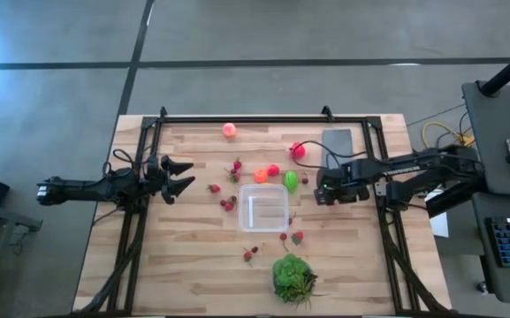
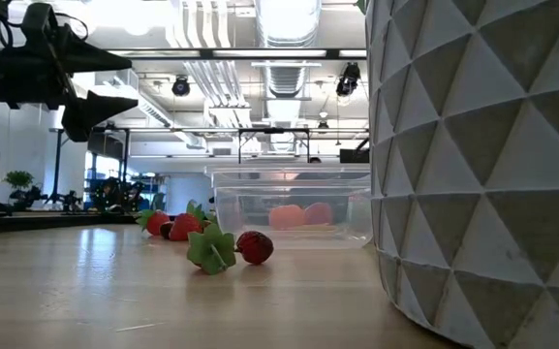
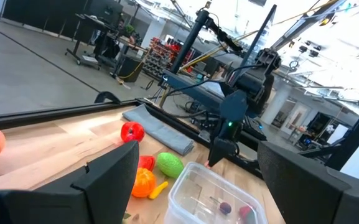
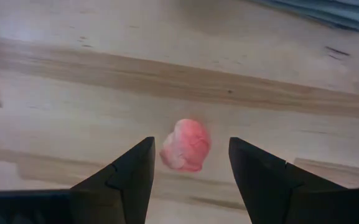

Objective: Pick and placing Produce into tupperware
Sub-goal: Put the pink peach into the transparent container

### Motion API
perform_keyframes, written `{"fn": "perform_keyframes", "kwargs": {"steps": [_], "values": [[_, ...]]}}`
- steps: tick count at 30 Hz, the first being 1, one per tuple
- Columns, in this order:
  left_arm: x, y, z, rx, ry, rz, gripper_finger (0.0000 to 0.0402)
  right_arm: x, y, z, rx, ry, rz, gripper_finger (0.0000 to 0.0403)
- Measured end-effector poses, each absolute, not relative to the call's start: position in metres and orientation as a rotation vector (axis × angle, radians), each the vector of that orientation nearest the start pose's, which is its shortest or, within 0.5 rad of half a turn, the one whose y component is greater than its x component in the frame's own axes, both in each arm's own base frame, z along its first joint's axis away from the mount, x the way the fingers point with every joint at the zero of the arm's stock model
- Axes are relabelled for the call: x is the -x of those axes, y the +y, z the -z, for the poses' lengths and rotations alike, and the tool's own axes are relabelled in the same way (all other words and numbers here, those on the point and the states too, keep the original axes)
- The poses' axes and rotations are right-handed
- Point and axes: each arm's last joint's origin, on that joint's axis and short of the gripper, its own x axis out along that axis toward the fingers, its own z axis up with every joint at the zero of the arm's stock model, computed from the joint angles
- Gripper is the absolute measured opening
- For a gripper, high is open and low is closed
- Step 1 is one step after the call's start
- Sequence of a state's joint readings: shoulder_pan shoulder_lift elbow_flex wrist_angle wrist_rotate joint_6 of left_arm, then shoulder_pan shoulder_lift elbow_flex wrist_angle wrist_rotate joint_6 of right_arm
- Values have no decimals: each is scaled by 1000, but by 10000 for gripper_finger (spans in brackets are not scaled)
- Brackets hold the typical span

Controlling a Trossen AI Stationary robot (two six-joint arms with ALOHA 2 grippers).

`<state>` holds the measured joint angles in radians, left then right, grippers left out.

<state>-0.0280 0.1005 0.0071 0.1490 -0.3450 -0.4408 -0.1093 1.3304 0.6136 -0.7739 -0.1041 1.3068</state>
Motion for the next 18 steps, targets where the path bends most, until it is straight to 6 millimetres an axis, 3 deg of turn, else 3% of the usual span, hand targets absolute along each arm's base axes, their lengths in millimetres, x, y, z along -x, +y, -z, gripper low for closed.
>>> {"fn": "perform_keyframes", "kwargs": {"steps": [10, 18], "values": [[-102, 7, -172, 446, -123, -300, 313, -192, -18, -136, -1152, 1366, 965, 194], [-102, 7, -174, 451, -139, -296, 313, -194, -18, -139, -1153, 1351, 945, 129]]}}
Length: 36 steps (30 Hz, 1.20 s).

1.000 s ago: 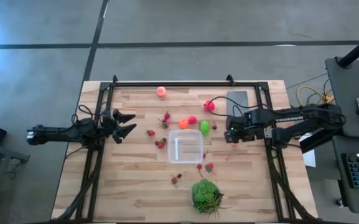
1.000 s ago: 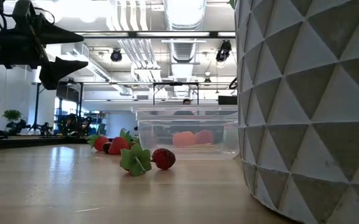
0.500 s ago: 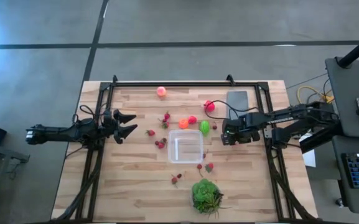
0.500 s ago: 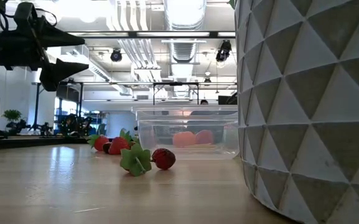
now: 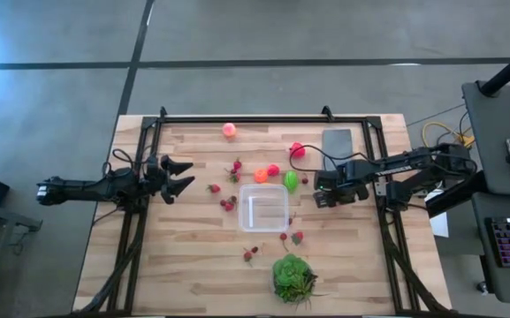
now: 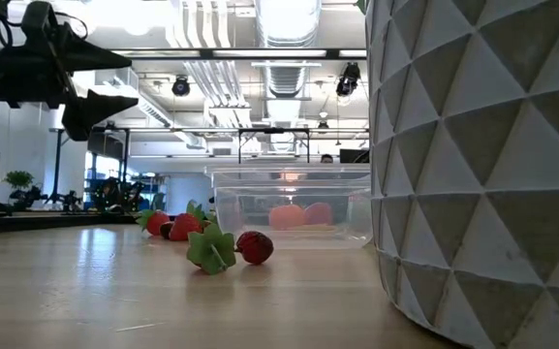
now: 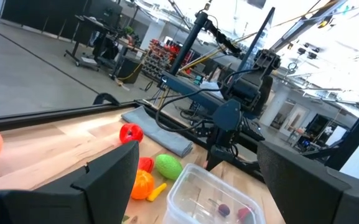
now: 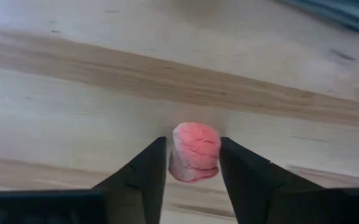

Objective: Pick and placing Produce into tupperware
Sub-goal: Put the pink peach into the transparent container

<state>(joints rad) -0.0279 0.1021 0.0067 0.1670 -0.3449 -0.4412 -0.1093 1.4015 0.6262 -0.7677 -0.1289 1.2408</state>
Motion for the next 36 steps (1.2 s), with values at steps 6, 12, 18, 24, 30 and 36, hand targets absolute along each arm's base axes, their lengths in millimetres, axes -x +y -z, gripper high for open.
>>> {"fn": "perform_keyframes", "kwargs": {"steps": [6, 12, 18, 24, 30, 36], "values": [[-101, 7, -179, 505, -202, -280, 313, -200, -18, -143, -1149, 1340, 912, 88], [-102, 7, -178, 604, -209, -272, 313, -218, -20, -164, -1114, 1271, 821, 78], [-102, 7, -178, 613, -211, -271, 313, -256, -24, -217, -1052, 1074, 601, 85], [-102, 7, -178, 613, -210, -274, 313, -294, -26, -235, -973, 1062, 441, 86], [-102, 7, -178, 613, -211, -278, 313, -347, -22, -215, -903, 1169, 271, 86], [-102, 7, -178, 613, -212, -279, 313, -386, -15, -207, -814, 1200, 204, 88]]}}
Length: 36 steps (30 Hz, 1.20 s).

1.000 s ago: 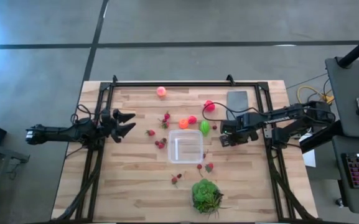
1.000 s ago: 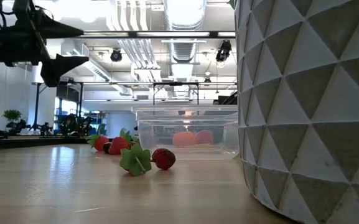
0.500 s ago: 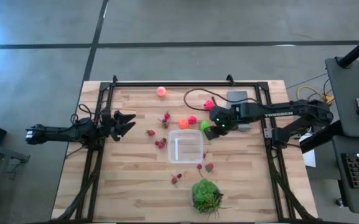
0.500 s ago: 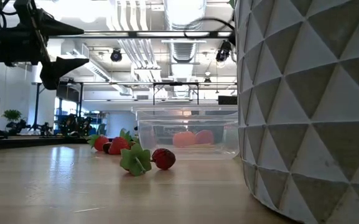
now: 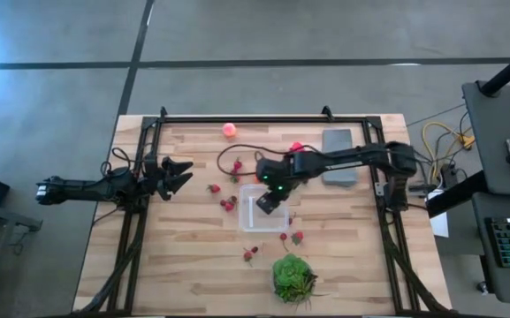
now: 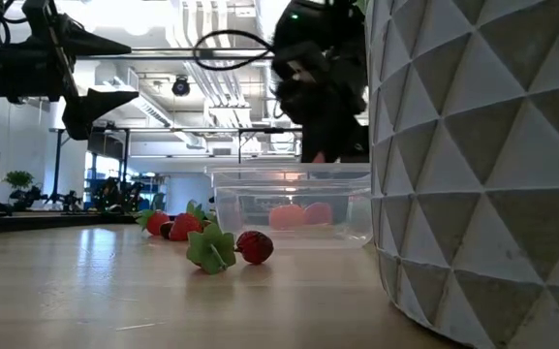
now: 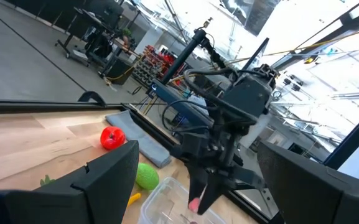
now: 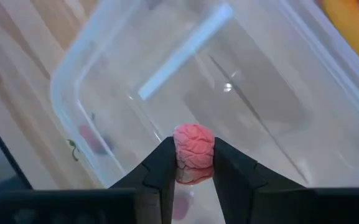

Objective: Pick and placing Produce into tupperware
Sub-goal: Put the pink peach into the transparent container, then put the red strawberry into the transparent container

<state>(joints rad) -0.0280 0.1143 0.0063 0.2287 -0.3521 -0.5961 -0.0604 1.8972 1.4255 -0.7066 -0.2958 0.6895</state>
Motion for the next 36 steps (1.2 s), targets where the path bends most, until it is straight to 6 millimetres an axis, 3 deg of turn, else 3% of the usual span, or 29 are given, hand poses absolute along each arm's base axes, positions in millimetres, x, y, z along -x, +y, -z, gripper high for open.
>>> {"fn": "perform_keyframes", "kwargs": {"steps": [6, 12, 17, 24, 31, 36], "values": [[-102, 7, -179, 613, -215, -279, 313, -396, -14, -217, -738, 1214, 220, 140], [-102, 7, -178, 613, -213, -280, 313, -390, -14, -236, -705, 1167, 269, 220], [-102, 7, -179, 613, -216, -279, 313, -384, -15, -252, -709, 1110, 317, 260], [-102, 8, -182, 793, -285, -286, 313, -360, -21, -301, -616, 899, 478, 274], [-103, 9, -183, 757, -273, -333, 312, -325, -27, -344, -562, 751, 586, 272], [-107, 9, -210, 596, -256, -345, 312, -302, -30, -361, -536, 731, 634, 268]]}}
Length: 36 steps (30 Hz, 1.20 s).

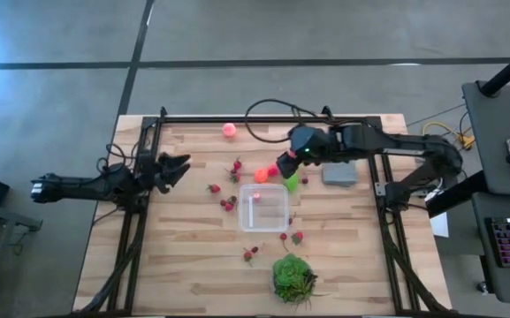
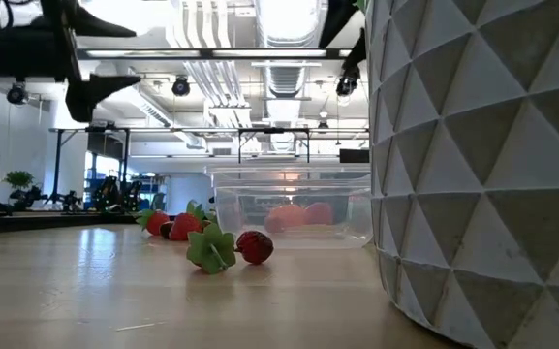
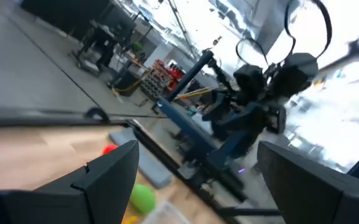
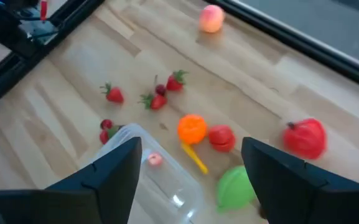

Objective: Pick and placing Produce into tupperware
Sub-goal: Put the red strawberry into the transparent container

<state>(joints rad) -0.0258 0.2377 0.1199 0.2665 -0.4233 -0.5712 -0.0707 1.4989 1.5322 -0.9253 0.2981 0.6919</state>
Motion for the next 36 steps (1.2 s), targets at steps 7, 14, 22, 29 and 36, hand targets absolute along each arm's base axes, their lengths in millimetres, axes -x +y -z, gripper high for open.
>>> {"fn": "perform_keyframes", "kwargs": {"steps": [7, 14, 22, 29, 36], "values": [[-128, 8, -230, 350, 41, -406, 312, -280, -35, -366, -546, 793, 685, 269], [-160, 7, -226, 287, 312, -435, 312, -262, -31, -352, -650, 1017, 771, 266], [-183, 9, -200, 218, 480, -553, 312, -268, -26, -318, -794, 1187, 827, 265], [-193, 8, -176, 185, 611, -553, 312, -280, -17, -277, -1150, 1424, 861, 265], [-196, 7, -168, 43, 704, -452, 312, -303, 12, -253, -1312, 1654, 740, 265]]}}
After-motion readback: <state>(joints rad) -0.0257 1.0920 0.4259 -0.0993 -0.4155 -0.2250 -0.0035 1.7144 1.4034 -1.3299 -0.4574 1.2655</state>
